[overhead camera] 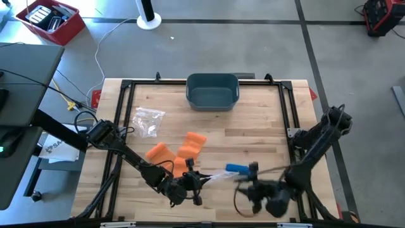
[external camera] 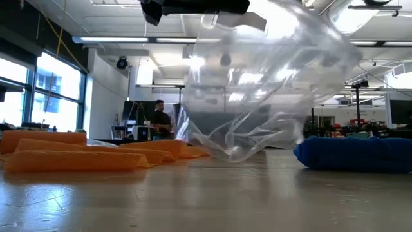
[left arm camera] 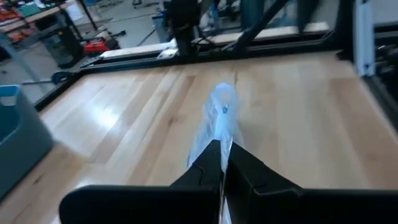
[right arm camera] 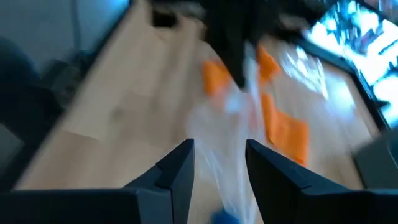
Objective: Roll bandage
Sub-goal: Put the rolled blue bandage into the right transparent zip bag
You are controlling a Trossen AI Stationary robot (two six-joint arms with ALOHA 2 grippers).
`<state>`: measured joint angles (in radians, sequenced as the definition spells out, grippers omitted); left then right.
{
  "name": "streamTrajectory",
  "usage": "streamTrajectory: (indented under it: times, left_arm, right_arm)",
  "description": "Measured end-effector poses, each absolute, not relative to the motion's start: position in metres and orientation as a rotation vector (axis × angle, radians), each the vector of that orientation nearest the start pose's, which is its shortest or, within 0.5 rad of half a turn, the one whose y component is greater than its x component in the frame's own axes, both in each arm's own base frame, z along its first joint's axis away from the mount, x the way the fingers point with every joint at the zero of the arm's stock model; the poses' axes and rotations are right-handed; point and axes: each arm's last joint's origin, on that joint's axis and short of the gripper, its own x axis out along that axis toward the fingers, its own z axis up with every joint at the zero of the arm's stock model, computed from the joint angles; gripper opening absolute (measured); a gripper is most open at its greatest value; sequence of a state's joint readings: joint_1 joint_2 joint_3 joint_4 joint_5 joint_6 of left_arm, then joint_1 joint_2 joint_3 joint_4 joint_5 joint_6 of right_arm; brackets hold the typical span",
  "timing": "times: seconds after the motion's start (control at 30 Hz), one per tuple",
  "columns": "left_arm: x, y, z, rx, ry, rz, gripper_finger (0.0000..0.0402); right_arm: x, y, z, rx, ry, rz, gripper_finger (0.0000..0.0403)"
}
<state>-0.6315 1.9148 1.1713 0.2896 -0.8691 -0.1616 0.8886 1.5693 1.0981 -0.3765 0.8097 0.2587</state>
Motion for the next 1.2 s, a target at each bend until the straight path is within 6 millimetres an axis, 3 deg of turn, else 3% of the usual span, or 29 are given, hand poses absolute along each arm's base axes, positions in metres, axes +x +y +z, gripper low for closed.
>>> streamTrajectory:
  times: [0.2, 0.43, 0.6, 0.73, 1.07, 1.2]
  left_arm:
    - [0.345, -0.227, 0.202, 0.143, 0.246, 0.173, 0.0000]
    - [0.346, -0.230, 0.206, 0.146, 0.213, 0.155, 0.0000]
    - [0.346, -0.230, 0.206, 0.136, 0.208, 0.154, 0.0000]
    - [0.346, -0.230, 0.207, 0.131, 0.204, 0.153, 0.0000]
    - [0.345, -0.231, 0.204, 0.137, 0.220, 0.125, 0.0000]
    - [0.346, -0.231, 0.205, 0.131, 0.213, 0.128, 0.0000]
  right_arm:
    - [0.242, 0.263, 0.238, -0.400, 0.378, 0.043, 0.0138]
    - [0.269, 0.246, 0.242, -0.374, 0.307, -0.092, 0.0124]
    - [0.277, 0.240, 0.241, -0.334, 0.334, 0.003, 0.0062]
    - [0.281, 0.237, 0.237, -0.335, 0.341, -0.038, 0.0009]
    - [0.296, 0.234, 0.223, -0.321, 0.352, -0.015, 0.0002]
    - [0.291, 0.238, 0.226, -0.369, 0.332, -0.036, 0.0004]
